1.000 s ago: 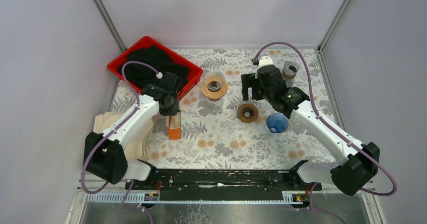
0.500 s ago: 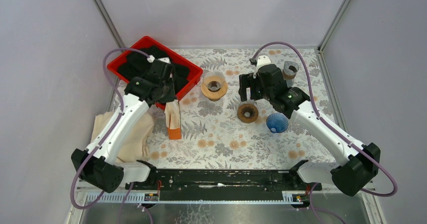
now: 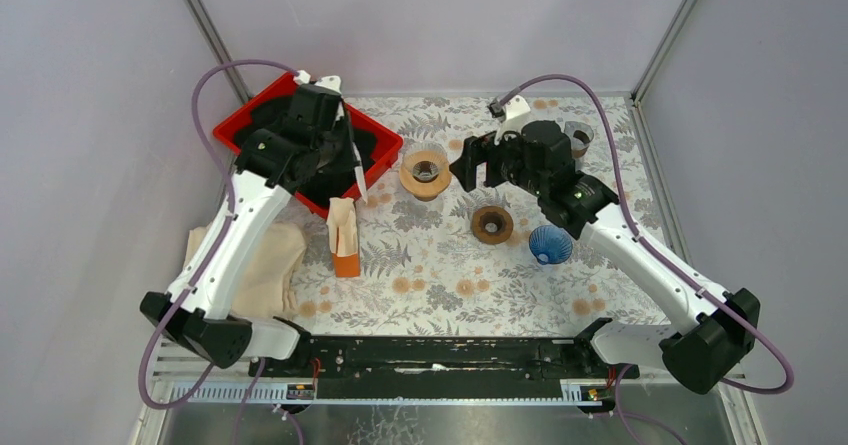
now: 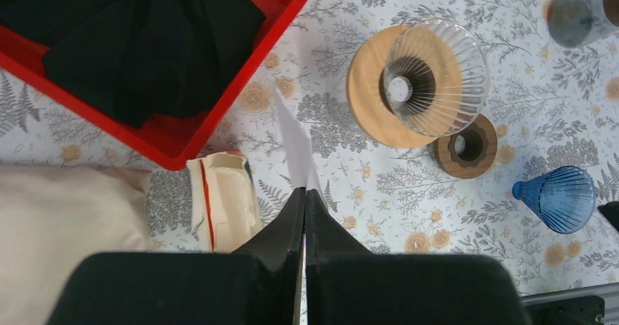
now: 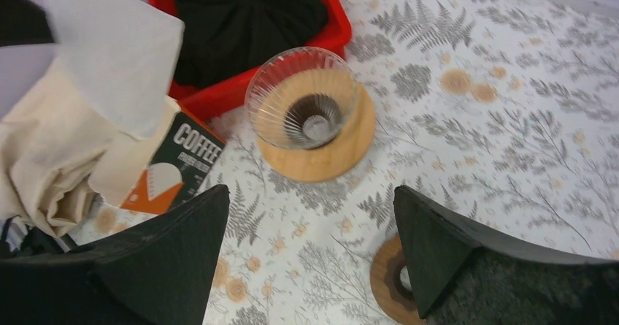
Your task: Place the coffee filter in the dripper
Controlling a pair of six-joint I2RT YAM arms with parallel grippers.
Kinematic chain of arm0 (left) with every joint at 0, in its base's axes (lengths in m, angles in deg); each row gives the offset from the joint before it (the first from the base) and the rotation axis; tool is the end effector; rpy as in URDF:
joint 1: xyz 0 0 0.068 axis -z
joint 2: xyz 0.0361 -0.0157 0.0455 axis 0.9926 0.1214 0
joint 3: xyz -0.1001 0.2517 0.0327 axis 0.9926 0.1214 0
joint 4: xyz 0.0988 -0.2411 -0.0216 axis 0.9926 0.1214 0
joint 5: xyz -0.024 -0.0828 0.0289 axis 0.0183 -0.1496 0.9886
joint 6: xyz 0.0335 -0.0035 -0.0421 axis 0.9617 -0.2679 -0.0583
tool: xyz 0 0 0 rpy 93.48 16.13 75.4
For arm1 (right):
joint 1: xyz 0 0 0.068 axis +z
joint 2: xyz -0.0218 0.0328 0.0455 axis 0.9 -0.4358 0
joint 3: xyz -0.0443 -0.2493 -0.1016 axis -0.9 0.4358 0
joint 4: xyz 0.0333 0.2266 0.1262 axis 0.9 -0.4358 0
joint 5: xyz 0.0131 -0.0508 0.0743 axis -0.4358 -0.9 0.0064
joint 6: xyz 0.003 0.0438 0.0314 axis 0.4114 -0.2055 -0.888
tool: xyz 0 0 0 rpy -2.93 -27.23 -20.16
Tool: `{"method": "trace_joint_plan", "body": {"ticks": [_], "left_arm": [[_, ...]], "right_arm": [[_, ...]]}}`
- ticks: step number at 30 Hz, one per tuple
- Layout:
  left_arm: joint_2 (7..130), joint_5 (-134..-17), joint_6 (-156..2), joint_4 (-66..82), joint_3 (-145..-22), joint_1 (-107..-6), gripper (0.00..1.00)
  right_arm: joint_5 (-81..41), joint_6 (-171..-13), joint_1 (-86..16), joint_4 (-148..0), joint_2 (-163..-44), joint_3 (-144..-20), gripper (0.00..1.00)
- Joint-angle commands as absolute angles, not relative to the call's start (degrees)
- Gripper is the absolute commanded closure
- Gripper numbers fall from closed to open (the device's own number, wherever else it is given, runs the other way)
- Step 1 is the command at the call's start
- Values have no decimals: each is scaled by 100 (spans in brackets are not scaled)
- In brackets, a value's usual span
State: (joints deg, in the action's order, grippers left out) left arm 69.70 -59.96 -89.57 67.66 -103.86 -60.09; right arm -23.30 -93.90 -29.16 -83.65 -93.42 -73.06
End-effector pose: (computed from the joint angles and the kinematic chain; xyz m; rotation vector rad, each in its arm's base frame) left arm 0.2420 -0.0975 0.4204 -0.0812 2.3133 -0.2715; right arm 0.2345 0.1673 0.3779 -0.4726 1.8023 0.6004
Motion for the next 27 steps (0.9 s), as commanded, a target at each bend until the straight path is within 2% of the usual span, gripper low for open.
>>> {"method": "trace_joint_plan", "body": {"ticks": [1,18,27], "left_arm": [[7304,-6022,-8866,6808,-10732,-5732,100],[8261,-4158,-9121,7668,-12215,-4411,100],[8519,-4032,-9195,7813,-12551,-4096,100]], "right_arm": [[-2024,-9441,-2658,-7517,-9442,-7527,10],[-2413,-9938,-1765,-5262,-9536,-6631,13],[-2832,-10029,-1501,-4897,-9801,-6539,16]]}}
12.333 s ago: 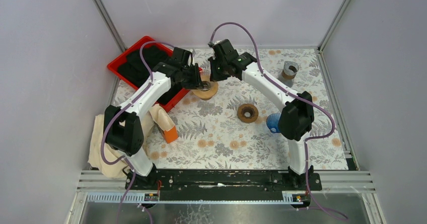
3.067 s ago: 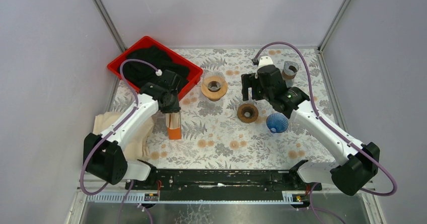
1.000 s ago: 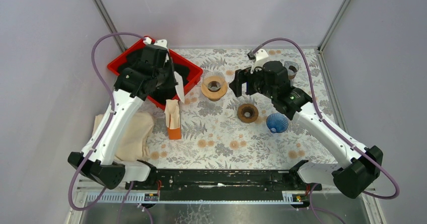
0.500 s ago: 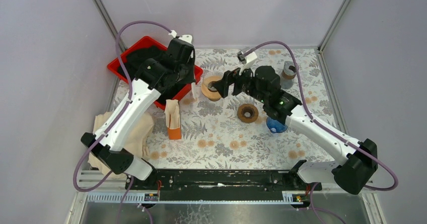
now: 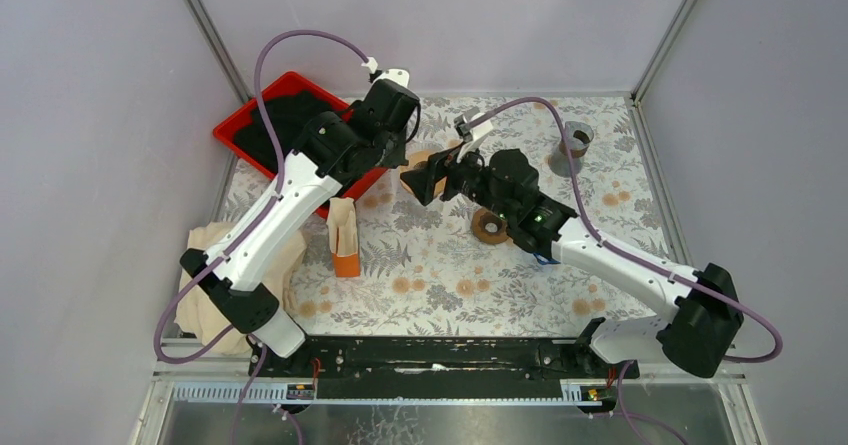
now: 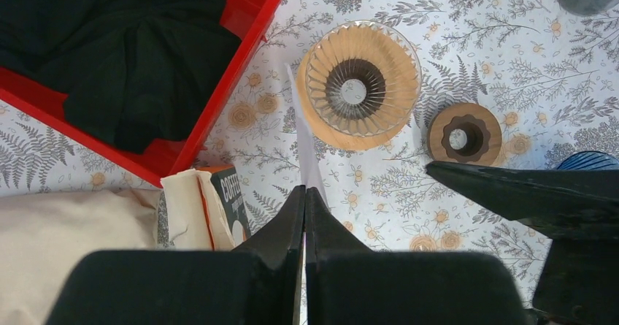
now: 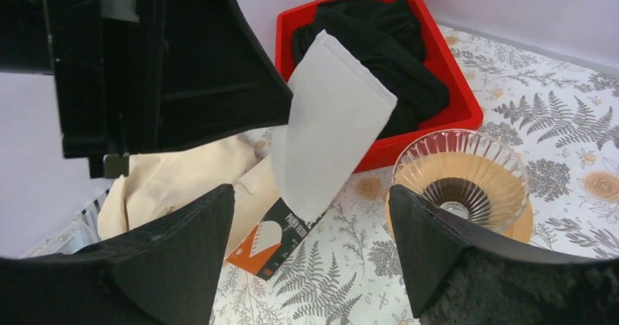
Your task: Place the coffee filter in the dripper
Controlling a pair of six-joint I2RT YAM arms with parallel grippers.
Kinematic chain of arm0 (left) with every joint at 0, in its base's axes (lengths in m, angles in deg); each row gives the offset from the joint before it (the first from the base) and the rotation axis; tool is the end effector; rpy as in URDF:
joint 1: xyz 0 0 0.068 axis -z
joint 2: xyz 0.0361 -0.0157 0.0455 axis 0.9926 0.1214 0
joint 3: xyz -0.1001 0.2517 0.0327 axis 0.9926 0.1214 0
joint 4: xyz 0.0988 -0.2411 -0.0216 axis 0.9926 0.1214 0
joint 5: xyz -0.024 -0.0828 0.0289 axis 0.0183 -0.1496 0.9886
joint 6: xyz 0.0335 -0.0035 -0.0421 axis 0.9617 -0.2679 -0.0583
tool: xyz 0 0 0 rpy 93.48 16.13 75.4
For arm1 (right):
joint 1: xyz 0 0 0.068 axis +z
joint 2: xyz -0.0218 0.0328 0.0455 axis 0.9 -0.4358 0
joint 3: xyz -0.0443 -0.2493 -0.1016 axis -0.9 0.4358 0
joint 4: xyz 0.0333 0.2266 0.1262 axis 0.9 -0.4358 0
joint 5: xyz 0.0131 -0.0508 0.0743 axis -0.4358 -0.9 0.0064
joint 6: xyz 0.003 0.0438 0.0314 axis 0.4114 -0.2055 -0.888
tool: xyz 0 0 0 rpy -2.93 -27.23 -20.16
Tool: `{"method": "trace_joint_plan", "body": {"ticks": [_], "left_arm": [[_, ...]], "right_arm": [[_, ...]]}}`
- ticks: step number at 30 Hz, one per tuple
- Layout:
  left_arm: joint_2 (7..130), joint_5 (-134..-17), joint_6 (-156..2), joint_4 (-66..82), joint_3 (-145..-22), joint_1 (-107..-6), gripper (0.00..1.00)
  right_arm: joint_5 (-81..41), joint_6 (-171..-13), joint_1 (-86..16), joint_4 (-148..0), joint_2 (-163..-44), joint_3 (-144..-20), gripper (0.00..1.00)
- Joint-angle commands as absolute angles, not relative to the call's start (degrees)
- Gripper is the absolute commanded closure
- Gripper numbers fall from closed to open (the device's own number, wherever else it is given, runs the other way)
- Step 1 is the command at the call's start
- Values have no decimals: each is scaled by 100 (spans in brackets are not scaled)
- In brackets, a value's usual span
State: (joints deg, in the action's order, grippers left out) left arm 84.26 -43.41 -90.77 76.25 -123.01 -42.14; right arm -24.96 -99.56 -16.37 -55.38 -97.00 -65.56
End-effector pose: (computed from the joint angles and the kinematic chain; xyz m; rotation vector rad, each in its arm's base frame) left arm 0.2435 -0.1918 0.4410 0.1252 2.2899 -0.0949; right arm 0.2076 0.2311 0.3668 -0.4901 1.5131 0.8918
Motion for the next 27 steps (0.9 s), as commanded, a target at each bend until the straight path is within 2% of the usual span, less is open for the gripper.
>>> {"method": "trace_joint_plan", "body": {"ticks": [1,13,27], "left_arm": [[8532,-4025,-9203,7811,-12561,-4078,100],[8557,-4023,-9239,7839,-12559,-3974,100],[8496,-4105,-9252,7840,-12472,-3972,100]], "right_arm": [[-2868,-10037,-1480,-4866,-9842,-6536,17],[-3697,-10183,-1402,-4722,-10182,-6499,25],[-4362,-9981,-1404,-4913,-10142,-6515,45]]}}
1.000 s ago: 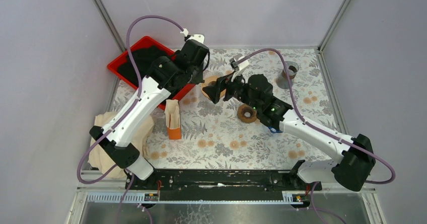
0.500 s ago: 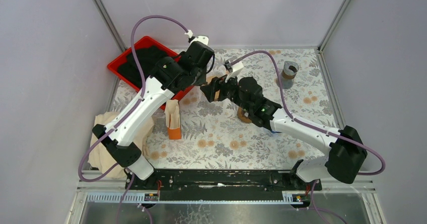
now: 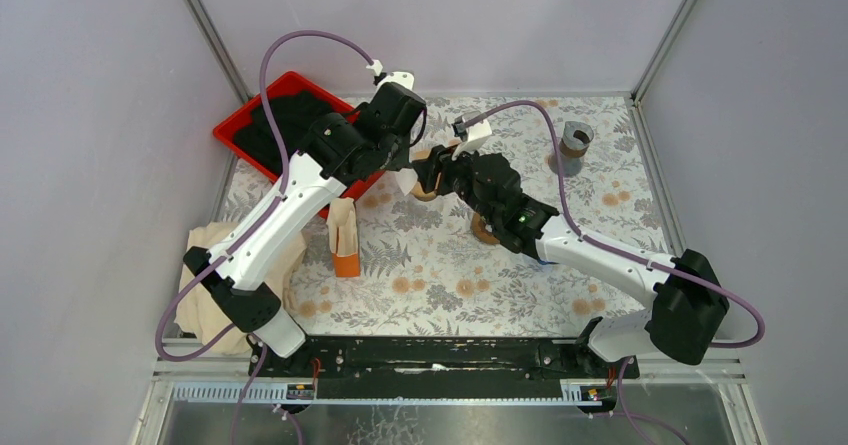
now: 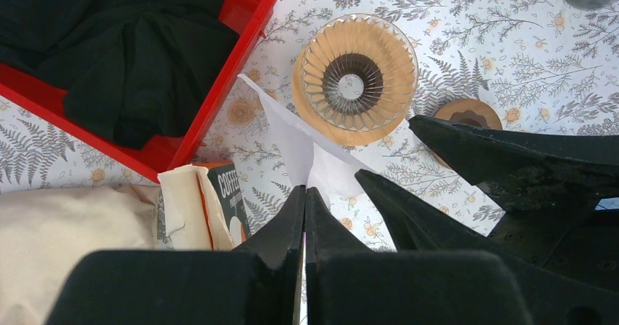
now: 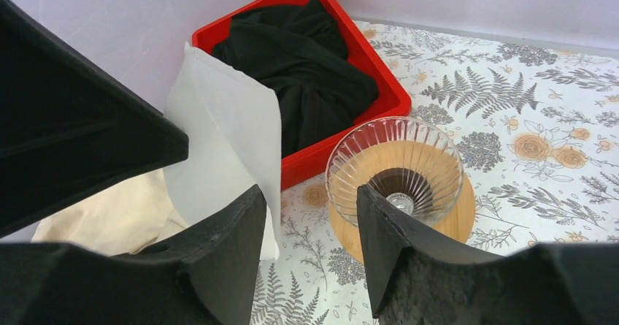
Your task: Place the coffee filter in the dripper
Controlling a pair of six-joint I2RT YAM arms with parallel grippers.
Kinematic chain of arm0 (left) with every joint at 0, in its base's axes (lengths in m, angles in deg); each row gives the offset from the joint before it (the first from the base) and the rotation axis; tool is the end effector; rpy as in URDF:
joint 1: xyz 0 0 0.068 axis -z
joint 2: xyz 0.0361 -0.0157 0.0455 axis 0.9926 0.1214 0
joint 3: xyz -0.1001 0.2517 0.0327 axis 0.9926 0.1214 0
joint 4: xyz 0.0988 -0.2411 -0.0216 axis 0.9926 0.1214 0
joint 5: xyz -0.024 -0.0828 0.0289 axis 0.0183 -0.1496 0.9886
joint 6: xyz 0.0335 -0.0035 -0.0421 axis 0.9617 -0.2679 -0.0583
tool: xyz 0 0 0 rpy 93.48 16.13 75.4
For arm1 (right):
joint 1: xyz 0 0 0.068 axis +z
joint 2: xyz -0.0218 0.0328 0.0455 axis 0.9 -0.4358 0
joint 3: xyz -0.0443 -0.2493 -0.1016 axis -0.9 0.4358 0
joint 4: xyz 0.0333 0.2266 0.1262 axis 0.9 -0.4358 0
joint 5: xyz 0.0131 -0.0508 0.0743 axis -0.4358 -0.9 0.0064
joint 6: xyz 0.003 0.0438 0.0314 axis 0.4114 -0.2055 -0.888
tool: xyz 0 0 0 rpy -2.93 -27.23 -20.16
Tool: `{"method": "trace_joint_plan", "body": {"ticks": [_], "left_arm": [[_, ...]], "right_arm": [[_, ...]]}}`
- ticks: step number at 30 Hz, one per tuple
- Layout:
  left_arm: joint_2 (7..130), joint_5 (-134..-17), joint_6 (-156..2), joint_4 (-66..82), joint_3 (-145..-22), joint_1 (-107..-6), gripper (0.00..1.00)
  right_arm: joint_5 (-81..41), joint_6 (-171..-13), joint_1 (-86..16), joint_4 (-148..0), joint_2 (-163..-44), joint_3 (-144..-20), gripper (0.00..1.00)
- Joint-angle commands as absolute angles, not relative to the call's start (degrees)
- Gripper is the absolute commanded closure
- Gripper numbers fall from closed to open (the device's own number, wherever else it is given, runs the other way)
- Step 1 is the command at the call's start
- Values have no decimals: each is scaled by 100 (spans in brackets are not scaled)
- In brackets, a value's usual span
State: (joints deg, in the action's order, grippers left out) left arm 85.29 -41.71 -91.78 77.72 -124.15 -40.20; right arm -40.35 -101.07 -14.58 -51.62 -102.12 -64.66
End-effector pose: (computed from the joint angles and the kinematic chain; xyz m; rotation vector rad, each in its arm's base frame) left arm 0.2393 -0.2008 0.4399 0.1370 2.2962 -0.0747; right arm 0.2206 0.2466 0.3414 -0.2865 1.5817 0.7199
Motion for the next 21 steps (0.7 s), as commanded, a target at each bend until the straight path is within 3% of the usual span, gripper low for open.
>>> {"method": "trace_joint_plan", "body": {"ticks": [1,21], "left_arm": [[8477,-4121,-9248,7833,-12461,-3977,100],[8179,-4424,-9430,7380,-12046,-3971,100]], "right_arm": [[-4346,-9970,-1404,-4904,-10153,-6510,45],[-3959,-9819,-1406,-4722,-10381,-6489,51]]}}
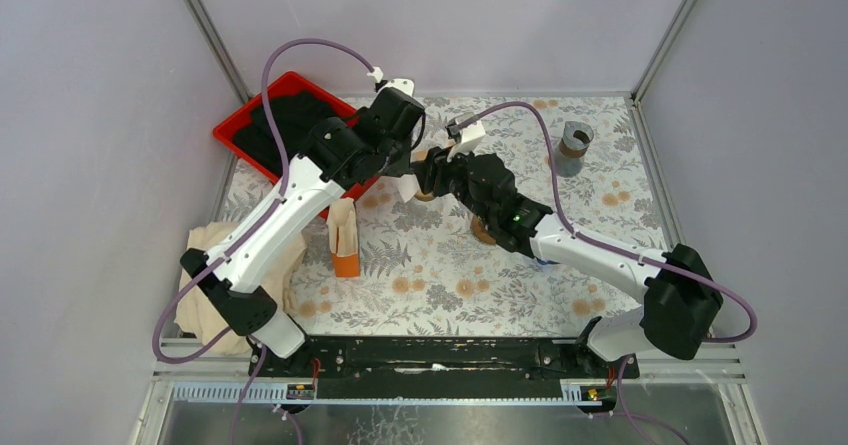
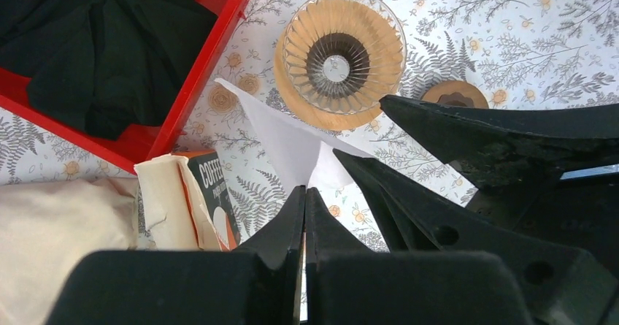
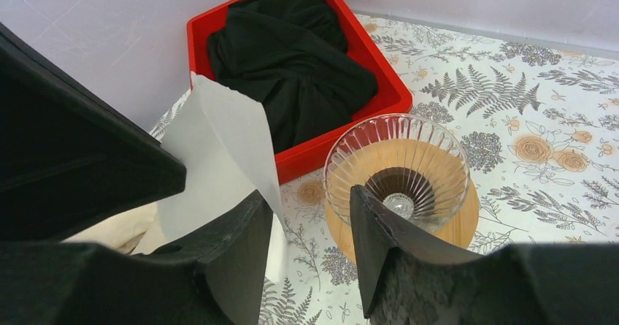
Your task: Place the coffee filter in the dripper
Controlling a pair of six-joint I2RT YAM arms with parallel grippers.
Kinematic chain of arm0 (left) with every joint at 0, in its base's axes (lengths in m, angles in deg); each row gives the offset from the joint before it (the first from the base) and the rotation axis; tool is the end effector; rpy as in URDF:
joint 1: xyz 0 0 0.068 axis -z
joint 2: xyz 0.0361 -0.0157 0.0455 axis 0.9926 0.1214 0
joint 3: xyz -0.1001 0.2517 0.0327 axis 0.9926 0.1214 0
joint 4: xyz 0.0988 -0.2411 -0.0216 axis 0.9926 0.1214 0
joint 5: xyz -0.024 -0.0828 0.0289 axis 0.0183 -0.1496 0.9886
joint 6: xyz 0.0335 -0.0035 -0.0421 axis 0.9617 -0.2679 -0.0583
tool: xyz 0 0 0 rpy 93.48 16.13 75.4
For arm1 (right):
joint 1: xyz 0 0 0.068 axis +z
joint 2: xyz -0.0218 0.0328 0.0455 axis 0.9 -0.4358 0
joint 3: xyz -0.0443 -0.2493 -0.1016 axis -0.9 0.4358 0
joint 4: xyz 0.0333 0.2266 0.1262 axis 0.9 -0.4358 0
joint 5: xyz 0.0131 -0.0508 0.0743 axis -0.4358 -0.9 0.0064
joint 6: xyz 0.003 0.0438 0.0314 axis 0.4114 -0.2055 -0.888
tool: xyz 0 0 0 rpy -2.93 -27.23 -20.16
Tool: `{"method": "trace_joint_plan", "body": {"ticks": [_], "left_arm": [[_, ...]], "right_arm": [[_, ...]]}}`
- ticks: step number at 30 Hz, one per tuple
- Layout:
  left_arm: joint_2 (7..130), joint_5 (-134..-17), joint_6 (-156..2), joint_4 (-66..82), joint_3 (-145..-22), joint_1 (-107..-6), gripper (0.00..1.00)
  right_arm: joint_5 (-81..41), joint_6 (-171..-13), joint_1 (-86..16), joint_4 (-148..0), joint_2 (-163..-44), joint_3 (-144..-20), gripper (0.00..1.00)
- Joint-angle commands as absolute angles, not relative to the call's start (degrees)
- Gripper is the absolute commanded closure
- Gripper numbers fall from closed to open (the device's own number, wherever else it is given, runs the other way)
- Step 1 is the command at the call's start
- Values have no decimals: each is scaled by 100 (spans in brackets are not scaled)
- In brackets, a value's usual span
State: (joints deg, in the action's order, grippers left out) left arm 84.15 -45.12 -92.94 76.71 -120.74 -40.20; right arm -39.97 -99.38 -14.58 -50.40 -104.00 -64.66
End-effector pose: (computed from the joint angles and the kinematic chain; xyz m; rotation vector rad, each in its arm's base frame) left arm 0.2372 -0.2015 0.4294 0.1499 2.3408 -0.1296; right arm 0.2252 0.2524 0.3334 -0.3188 1.5845 0.6974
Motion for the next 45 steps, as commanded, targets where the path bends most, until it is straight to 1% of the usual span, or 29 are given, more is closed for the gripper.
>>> {"method": "trace_joint_plan", "body": {"ticks": [1,5,8,11,14,16,18,22,23,25,27,31,36,45], "left_arm": [[8173,-4390,-9440,7380,-12040,-3985,100],[8168,-4391,-9473,7363,-12032,-4014,100],[8142,-4442,-9475,7314,-12019,-4031,100],[8105,-4459,-9483,7286,-11963,-4056,100],[8059,-4482,-9497,7244,-11803,-4070,99],[8024,-4488,-9509,7196,-11676,-4073,95],[7998,-4482,-9511,7151,-11567,-4084,92],[7951,-4450,-9544,7059,-11391,-4095,77],[7932,-4446,-9553,7034,-11360,-4107,72],[7888,-4456,-9555,6955,-11276,-4117,62],[7861,-4465,-9587,6926,-11220,-4117,57],[7751,-4534,-9672,6771,-11009,-4119,47],[7534,-4574,-9836,6404,-10679,-4115,42],[7428,-4666,-9968,5815,-10414,-4118,42]], "right_arm": [[-3957,-9810,-1405,-4732,-10370,-6469,51],[-3940,-9808,-1405,-4736,-10308,-6364,52],[-3928,-9816,-1399,-4735,-10297,-6324,54],[-3909,-9821,-1406,-4781,-10277,-6327,62],[-3864,-9827,-1404,-4992,-10216,-6439,73],[-3840,-9845,-1405,-5290,-10163,-6581,82],[-3800,-9869,-1405,-5579,-10133,-6749,88],[-3809,-10064,-1406,-6377,-10157,-7169,95],[-3835,-10123,-1401,-6617,-10190,-7325,96],[-3895,-10254,-1406,-7140,-10280,-7617,97],[-3958,-10386,-1401,-7577,-10372,-7879,100],[-4125,-10760,-1405,-8180,-10462,-8218,100],[-4170,-11036,-1406,-8643,-10521,-8485,100],[-4142,-11252,-1394,-9173,-10654,-8804,100]]}}
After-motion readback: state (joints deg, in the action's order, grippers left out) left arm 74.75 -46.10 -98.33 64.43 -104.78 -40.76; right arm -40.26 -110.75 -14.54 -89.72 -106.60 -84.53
